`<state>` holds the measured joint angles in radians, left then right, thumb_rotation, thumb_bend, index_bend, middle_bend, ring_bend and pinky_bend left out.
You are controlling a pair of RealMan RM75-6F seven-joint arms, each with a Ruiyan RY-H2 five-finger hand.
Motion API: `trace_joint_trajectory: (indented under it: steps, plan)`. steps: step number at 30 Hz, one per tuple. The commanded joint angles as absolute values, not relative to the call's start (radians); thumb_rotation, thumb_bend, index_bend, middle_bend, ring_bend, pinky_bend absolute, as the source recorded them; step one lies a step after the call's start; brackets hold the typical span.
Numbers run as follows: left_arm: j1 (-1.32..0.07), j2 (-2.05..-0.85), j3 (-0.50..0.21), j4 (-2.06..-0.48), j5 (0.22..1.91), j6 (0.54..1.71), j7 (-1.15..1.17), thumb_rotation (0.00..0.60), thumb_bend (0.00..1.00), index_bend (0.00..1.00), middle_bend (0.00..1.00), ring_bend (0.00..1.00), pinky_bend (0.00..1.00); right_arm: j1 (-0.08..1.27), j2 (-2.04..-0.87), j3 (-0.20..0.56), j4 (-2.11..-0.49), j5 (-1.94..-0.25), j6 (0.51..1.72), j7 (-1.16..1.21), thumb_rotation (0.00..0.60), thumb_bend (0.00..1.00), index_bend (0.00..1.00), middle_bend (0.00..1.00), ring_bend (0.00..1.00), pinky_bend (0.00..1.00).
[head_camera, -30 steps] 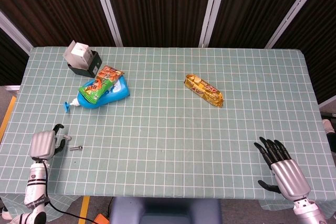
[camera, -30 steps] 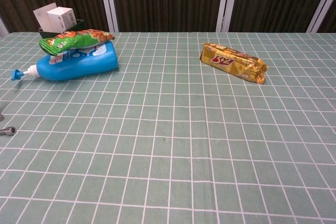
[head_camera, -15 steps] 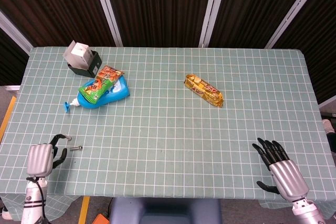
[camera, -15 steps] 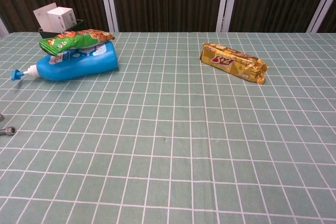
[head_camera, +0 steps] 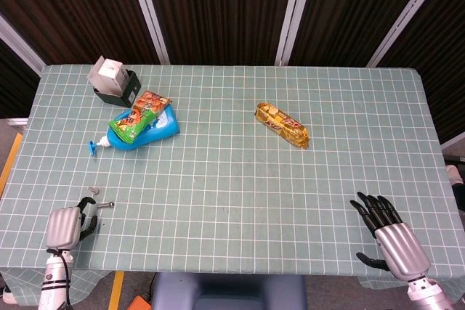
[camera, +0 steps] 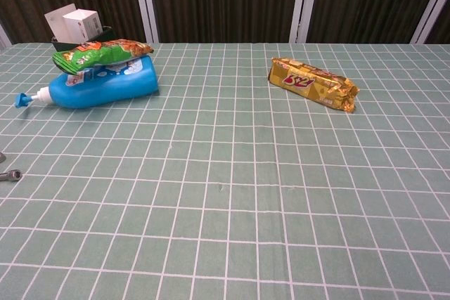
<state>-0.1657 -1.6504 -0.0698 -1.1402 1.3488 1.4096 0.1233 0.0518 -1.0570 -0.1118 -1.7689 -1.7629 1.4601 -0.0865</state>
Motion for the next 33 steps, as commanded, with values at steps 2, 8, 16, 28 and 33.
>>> trace_joint_trajectory:
  steps: [2,8,16,28,33]
  plan:
    - [-0.188,-1.691,-0.087,-1.073,1.327,1.362,0.131,0.6,0.39,0.4,1.0,1.0,1.0,0.054,-1.056,-0.109,-1.769,-1.757,1.455,-0.084,0.6,0.2,0.0,0.0,0.0,0.0]
    - [-0.207,-1.719,-0.1,-1.02,1.313,1.318,0.127,0.6,0.39,0.42,1.0,1.0,1.0,0.055,-1.057,-0.108,-1.77,-1.753,1.452,-0.086,0.6,0.2,0.0,0.0,0.0,0.0]
    - [-0.221,-1.738,-0.108,-0.987,1.321,1.313,0.12,0.6,0.39,0.44,1.0,1.0,1.0,0.052,-1.057,-0.106,-1.77,-1.752,1.457,-0.087,0.6,0.2,0.0,0.0,0.0,0.0]
    - [-0.224,-1.736,-0.115,-0.989,1.314,1.3,0.126,0.6,0.41,0.49,1.0,1.0,1.0,0.053,-1.058,-0.106,-1.768,-1.753,1.453,-0.087,0.6,0.2,0.0,0.0,0.0,0.0]
    - [-0.226,-1.73,-0.116,-0.999,1.312,1.294,0.141,0.6,0.45,0.5,1.0,1.0,1.0,0.053,-1.059,-0.105,-1.768,-1.752,1.452,-0.088,0.6,0.2,0.0,0.0,0.0,0.0]
